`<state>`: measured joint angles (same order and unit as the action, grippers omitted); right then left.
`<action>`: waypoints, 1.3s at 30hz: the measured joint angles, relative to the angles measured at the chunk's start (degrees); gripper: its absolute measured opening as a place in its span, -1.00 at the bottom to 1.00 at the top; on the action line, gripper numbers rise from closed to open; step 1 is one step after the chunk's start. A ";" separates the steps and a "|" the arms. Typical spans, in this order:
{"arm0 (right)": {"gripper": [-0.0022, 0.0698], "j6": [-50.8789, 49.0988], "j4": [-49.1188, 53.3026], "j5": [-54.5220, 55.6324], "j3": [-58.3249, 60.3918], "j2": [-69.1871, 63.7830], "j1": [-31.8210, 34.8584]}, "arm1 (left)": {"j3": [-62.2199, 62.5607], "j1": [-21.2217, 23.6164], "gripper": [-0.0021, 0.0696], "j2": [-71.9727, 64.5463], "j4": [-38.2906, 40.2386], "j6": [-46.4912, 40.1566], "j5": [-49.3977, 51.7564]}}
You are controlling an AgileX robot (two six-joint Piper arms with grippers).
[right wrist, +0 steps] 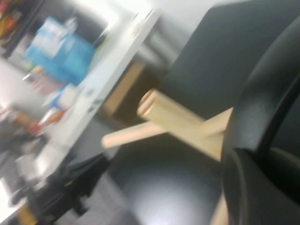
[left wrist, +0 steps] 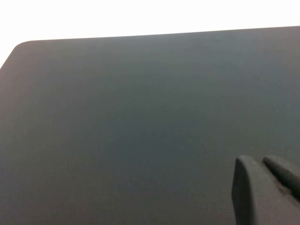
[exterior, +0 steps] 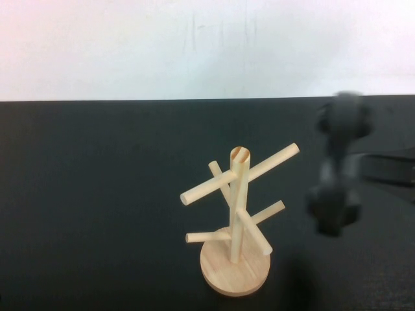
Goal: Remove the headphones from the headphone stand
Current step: Place the headphones on the table
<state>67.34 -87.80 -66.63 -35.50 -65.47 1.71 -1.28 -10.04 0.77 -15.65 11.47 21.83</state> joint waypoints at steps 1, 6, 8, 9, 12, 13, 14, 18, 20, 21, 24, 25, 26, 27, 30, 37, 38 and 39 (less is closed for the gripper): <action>-0.86 -1.02 1.51 -0.12 0.00 1.52 2.37 | 0.00 0.00 -0.94 0.00 0.00 0.00 0.00; -0.86 -10.33 13.76 -0.62 -0.12 7.61 14.15 | 0.00 0.00 -0.94 0.00 0.00 0.00 0.00; -0.86 -14.90 19.61 0.79 -0.12 8.56 17.13 | 0.00 0.00 -0.94 0.00 0.00 0.00 0.00; -0.86 -17.27 22.82 1.82 -0.12 8.69 18.14 | 0.00 0.00 -0.94 0.00 0.00 0.00 0.00; -0.86 -22.26 30.51 4.23 -0.12 8.57 19.05 | 0.00 0.00 -0.94 0.00 0.00 0.00 0.00; -0.86 -23.53 31.97 4.88 -0.12 8.57 19.13 | 0.00 0.00 -0.94 0.00 0.00 0.00 0.00; -0.86 -24.46 32.72 5.47 -0.12 8.57 19.13 | 0.00 0.00 -0.94 0.00 0.00 0.00 0.00; -0.86 -27.49 33.92 8.62 -0.12 8.57 19.13 | 0.00 0.00 -0.94 0.00 0.00 0.00 0.00; -0.86 -28.65 34.13 9.64 -0.12 8.57 19.13 | 0.00 0.00 -0.94 0.00 0.00 0.00 0.00; -0.86 -29.04 34.28 9.78 -0.12 8.57 19.13 | 0.00 0.00 -0.94 0.00 0.00 0.00 0.00; -0.86 -29.94 34.49 10.33 -0.12 8.11 16.85 | 0.00 0.00 -0.94 0.00 0.00 0.00 0.00; -0.86 -30.25 34.63 10.48 -0.12 7.62 15.51 | 0.00 0.00 -0.94 0.00 0.00 0.00 0.00; -0.86 -30.80 35.02 10.80 -0.12 7.07 14.26 | 0.00 0.00 -0.94 0.00 0.00 0.00 0.00; -0.86 -31.52 35.47 11.40 -0.12 6.20 12.48 | 0.00 0.00 -0.94 0.00 0.00 0.00 0.00; -0.86 -34.92 38.18 14.52 -0.12 2.79 6.84 | 0.00 0.00 -0.94 0.00 0.00 0.00 0.00; -0.84 -41.38 40.67 25.01 -0.35 -8.83 -3.86 | 0.00 0.00 -0.94 0.00 0.00 0.00 0.00; -0.81 -41.23 39.86 25.66 -0.35 -10.17 -4.43 | 0.00 0.00 -0.94 0.00 0.00 0.00 0.00; -0.76 -40.38 38.39 26.34 -0.35 -11.67 -4.80 | 0.00 0.00 -0.94 0.00 0.00 0.00 0.00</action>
<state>26.96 -49.41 -40.29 -35.86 -77.14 -3.10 -1.28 -10.04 0.77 -15.65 11.47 21.83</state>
